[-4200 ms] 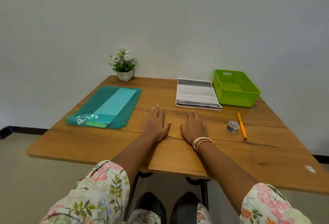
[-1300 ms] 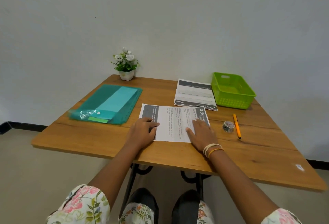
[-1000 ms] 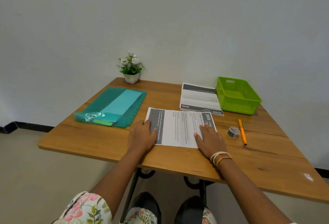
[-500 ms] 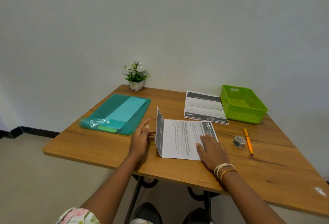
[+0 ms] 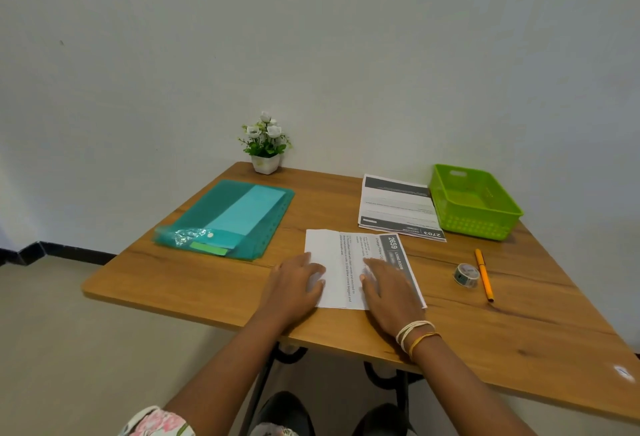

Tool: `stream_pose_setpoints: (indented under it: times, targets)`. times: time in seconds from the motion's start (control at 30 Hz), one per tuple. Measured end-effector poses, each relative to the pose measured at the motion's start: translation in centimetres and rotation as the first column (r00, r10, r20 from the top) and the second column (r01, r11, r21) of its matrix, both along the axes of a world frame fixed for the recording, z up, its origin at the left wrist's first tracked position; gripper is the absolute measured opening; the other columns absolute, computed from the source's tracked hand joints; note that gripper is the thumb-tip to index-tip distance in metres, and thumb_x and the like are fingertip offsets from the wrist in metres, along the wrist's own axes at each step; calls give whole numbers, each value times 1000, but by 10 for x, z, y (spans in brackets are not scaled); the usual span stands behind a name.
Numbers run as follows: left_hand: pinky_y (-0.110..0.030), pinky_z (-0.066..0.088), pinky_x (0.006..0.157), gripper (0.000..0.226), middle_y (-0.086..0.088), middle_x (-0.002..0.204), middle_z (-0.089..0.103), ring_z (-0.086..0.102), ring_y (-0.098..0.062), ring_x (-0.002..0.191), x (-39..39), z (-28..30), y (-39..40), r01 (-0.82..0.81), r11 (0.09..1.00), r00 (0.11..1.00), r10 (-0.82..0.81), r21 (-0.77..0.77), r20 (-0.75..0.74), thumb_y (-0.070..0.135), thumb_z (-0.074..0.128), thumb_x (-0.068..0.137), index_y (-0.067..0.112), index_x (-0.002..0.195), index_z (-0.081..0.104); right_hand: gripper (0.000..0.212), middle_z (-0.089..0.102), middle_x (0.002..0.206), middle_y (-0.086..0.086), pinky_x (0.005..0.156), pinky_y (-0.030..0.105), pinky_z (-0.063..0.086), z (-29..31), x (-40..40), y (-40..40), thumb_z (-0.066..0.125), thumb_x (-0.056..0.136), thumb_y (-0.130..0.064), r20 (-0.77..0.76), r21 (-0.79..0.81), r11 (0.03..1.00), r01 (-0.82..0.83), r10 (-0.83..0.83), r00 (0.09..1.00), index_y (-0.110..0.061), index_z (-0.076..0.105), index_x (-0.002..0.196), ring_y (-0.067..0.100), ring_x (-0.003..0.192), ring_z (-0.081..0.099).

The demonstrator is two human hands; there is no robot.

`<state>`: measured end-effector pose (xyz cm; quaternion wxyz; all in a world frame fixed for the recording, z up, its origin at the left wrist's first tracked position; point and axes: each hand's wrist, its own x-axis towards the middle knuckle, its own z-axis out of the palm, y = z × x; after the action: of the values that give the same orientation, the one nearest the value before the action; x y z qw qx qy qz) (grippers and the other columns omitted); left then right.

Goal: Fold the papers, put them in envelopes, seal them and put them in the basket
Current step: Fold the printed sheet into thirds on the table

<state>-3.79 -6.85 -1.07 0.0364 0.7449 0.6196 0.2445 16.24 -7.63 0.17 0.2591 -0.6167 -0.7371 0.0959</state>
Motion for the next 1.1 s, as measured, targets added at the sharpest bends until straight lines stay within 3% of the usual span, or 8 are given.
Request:
stream_pose_setpoints:
  times: [0.1, 0.2, 0.33, 0.47, 0.6, 0.73, 0.97, 1.1]
  targets:
    - [-34, 43, 99, 44, -3, 134, 50, 45, -19, 121, 18, -2, -5, -188, 982, 981, 187, -24, -41, 45, 43, 95, 23, 133, 45, 43, 47, 143, -5, 106, 30, 38, 0, -14, -5, 41, 98, -39, 14, -22, 993, -113, 113, 993, -25, 43, 139, 14, 128, 46]
    - [-42, 42, 104, 44, -6, 136, 50, 42, -27, 128, 32, 1, -4, -210, 969, 978, 207, -134, -32, 47, 42, 96, 25, 133, 46, 43, 46, 144, -4, 108, 29, 34, -6, -21, -7, 42, 98, -41, 72, -23, 989, -149, 151, 986, -25, 45, 138, 13, 129, 44]
    - [-30, 43, 97, 41, 0, 141, 51, 49, -19, 126, 39, 24, -2, -92, 972, 927, 163, -216, 339, 33, 52, 97, 24, 136, 49, 45, 42, 148, -5, 112, 30, 30, -9, -22, -8, 40, 98, -43, 66, -31, 990, -140, 142, 988, -26, 44, 140, 14, 135, 39]
    - [-28, 43, 92, 34, -4, 140, 51, 49, -22, 125, 35, 44, 3, -232, 917, 679, 392, -325, 621, 14, 51, 95, 18, 129, 55, 46, 42, 148, -6, 112, 31, 30, -9, -21, -8, 40, 98, -43, 67, -35, 989, -141, 144, 987, -26, 44, 140, 14, 135, 38]
    - [-35, 51, 81, 28, -11, 114, 60, 59, -26, 102, 20, 66, 19, -187, 768, 286, 639, -613, 714, 9, 49, 93, 9, 121, 55, 45, 42, 147, -6, 110, 31, 32, -8, -22, -7, 41, 98, -44, 71, -42, 990, -135, 137, 988, -26, 44, 139, 15, 133, 41]
    - [-34, 49, 69, 31, -12, 109, 61, 61, -24, 93, 7, 78, 23, -27, 722, 333, 658, -691, 675, 6, 49, 94, 9, 124, 56, 45, 42, 148, -7, 110, 31, 33, -7, -22, -8, 41, 98, -44, 78, -46, 991, -124, 127, 989, -28, 43, 140, 14, 134, 40]
    - [-27, 50, 68, 25, -8, 90, 65, 59, -16, 77, 8, 63, 18, -27, 726, 344, 652, -687, 676, 15, 65, 88, 9, 111, 60, 43, 49, 141, -6, 106, 29, 37, -6, -21, -11, 36, 99, -44, 24, -42, 989, -140, 141, 990, -27, 48, 136, 12, 127, 46]
    - [-30, 53, 62, 25, -3, 85, 68, 65, -14, 63, 23, 57, 9, 85, 870, 140, 472, -486, 870, 34, 48, 99, 14, 111, 57, 43, 59, 127, -4, 92, 24, 44, -1, -24, -12, 35, 98, -49, -86, -44, 987, -154, 150, 985, -25, 57, 125, 10, 109, 54]
